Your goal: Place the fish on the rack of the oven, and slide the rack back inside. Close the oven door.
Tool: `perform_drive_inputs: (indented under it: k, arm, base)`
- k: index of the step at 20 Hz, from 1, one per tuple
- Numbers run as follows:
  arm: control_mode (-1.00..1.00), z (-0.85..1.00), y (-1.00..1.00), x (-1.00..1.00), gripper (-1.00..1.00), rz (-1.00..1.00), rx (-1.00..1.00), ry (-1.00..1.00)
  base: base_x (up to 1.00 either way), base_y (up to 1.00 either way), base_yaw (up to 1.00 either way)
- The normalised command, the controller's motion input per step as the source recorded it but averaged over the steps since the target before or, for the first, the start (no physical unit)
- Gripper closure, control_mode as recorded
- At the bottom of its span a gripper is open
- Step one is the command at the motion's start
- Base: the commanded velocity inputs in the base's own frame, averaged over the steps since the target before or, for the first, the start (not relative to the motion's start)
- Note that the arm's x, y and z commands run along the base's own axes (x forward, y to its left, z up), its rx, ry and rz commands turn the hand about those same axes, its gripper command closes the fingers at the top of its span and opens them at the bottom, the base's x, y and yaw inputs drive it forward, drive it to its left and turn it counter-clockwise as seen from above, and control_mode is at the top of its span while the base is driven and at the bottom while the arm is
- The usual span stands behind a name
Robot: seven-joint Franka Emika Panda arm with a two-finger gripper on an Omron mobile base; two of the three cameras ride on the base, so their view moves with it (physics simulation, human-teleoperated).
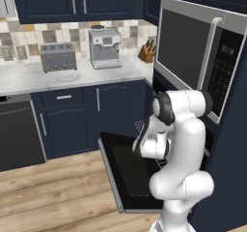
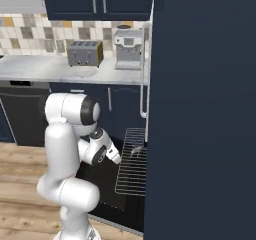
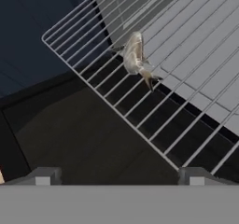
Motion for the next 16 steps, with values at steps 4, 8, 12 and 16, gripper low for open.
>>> perform_drive_inputs:
  k: [4, 8, 12, 16]
  arm:
    - [-1.00, 0.00, 0.60, 0.72, -1.00, -0.18, 0.00, 0.06]
    - [-1.00, -0.04, 0.60, 0.69, -1.00, -0.21, 0.00, 0.05]
    - [-1.00, -0.05, 0.49, 0.45, -1.00, -0.28, 0.00, 0.01]
    - [-1.00, 0.00, 0.31, 0.24, -1.00, -0.37, 0.00, 0.00]
  base:
    - [0.00, 0.00, 0.00]
    - [0.00, 0.00, 0.00]
    - [0.00, 0.00, 0.00]
    - [0.00, 0.00, 0.00]
